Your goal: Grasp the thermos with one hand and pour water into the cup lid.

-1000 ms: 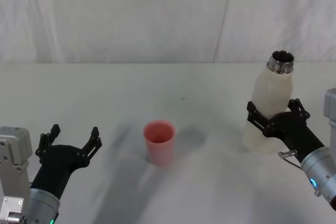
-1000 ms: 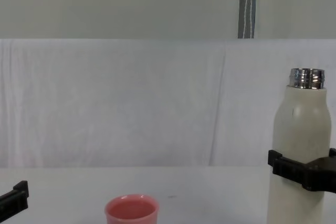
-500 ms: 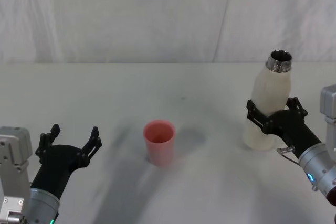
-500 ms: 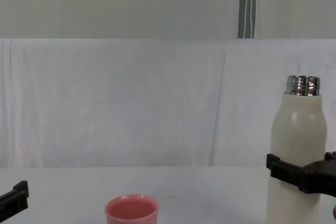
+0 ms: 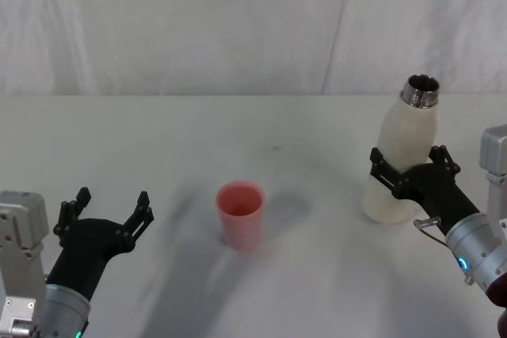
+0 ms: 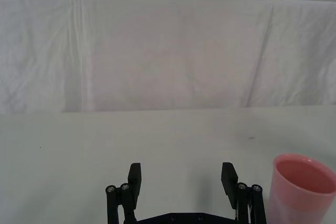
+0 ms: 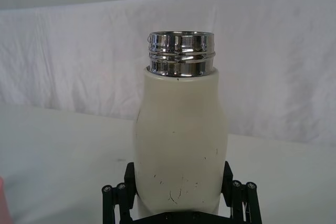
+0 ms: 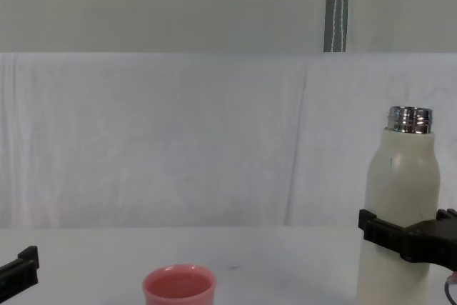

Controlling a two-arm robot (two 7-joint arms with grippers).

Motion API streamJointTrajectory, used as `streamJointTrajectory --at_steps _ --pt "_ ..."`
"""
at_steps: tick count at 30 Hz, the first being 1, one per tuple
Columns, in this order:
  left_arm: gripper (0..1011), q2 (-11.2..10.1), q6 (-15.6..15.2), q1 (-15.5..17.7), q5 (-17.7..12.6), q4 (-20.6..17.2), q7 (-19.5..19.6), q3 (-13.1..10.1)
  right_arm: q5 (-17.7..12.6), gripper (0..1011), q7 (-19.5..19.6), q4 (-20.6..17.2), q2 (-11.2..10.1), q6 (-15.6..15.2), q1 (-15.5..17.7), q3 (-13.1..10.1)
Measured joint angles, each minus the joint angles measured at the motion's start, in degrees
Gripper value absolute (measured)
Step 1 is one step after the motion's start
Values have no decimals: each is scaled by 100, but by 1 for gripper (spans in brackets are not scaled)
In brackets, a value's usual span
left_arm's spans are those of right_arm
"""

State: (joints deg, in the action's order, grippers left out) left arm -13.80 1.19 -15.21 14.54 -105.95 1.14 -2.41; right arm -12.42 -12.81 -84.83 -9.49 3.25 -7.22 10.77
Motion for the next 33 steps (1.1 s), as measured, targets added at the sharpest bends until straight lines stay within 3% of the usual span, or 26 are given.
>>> streamJointTrajectory --at_steps 33 --pt "1001 0 0 0 0 0 0 0 102 951 19 329 22 139 -179 55"
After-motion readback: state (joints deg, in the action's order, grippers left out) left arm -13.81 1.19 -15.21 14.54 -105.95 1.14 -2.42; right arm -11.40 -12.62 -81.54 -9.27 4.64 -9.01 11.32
